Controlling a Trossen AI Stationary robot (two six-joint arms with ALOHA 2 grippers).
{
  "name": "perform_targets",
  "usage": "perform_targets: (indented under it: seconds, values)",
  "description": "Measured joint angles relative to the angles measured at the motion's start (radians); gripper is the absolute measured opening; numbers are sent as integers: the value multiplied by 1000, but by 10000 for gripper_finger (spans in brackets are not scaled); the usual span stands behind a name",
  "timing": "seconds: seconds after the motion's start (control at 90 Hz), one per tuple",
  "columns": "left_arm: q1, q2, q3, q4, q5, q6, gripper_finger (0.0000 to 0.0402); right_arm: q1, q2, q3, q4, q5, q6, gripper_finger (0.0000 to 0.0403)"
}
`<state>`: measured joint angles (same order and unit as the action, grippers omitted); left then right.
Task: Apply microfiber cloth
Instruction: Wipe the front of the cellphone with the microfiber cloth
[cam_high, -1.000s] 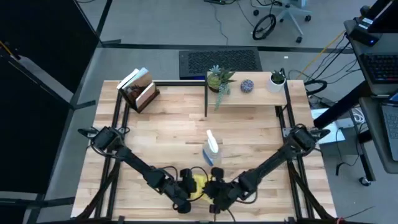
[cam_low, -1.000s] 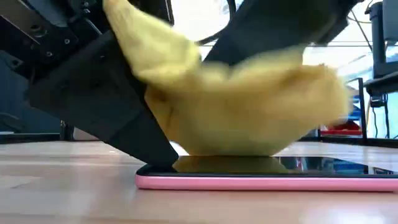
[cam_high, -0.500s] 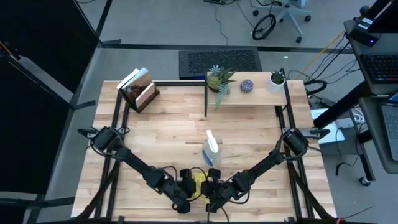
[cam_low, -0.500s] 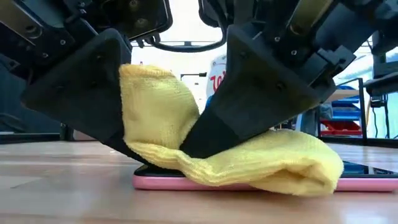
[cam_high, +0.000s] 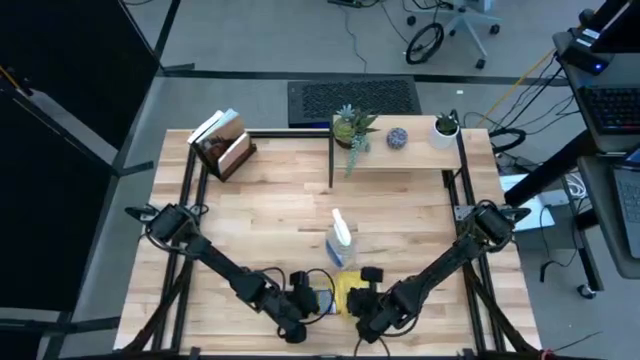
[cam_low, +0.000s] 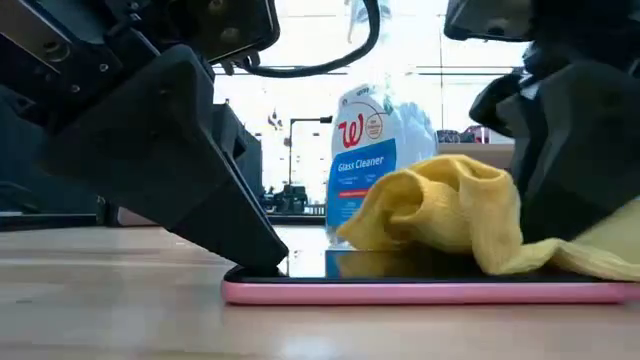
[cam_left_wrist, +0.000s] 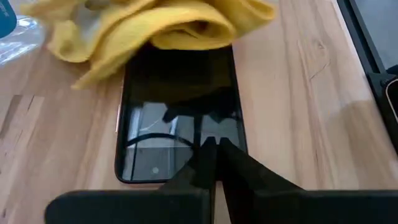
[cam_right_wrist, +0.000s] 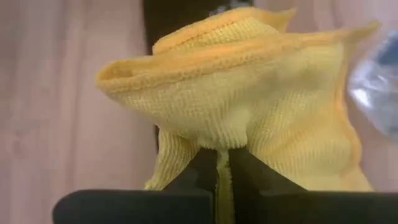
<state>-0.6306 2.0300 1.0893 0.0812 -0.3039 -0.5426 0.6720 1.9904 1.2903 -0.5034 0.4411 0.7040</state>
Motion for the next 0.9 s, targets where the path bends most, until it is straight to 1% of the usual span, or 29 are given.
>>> perform_targets:
  seconds: [0.078,0.133,0.211,0.3,0.389,0.478,0.644,0.744,0.9]
  values:
    - [-1,0,-1,-1,0,0,5,-8,-7,2,143,91,-40,0]
    - [-1,0,-1,0,2,0,5,-20,-1,4,265,125,-87,0]
    - [-1,0,-1,0,2,0,5,-41,30,6,402,119,-143,0]
    - [-1,0,-1,0,2,0,5,-66,74,3,479,113,-164,0]
    - [-1,0,-1,0,2,0,5,-86,110,5,523,74,-157,0]
    - [-1,0,-1,0,2,0,5,-97,153,6,541,27,-127,0]
    - [-1,0,-1,-3,4,0,5,-95,178,12,534,-9,-106,0]
    - [-1,0,0,-3,5,-1,5,-80,171,14,477,-22,-78,0]
    - [-2,0,0,0,5,-1,5,-35,146,13,330,-48,-40,0]
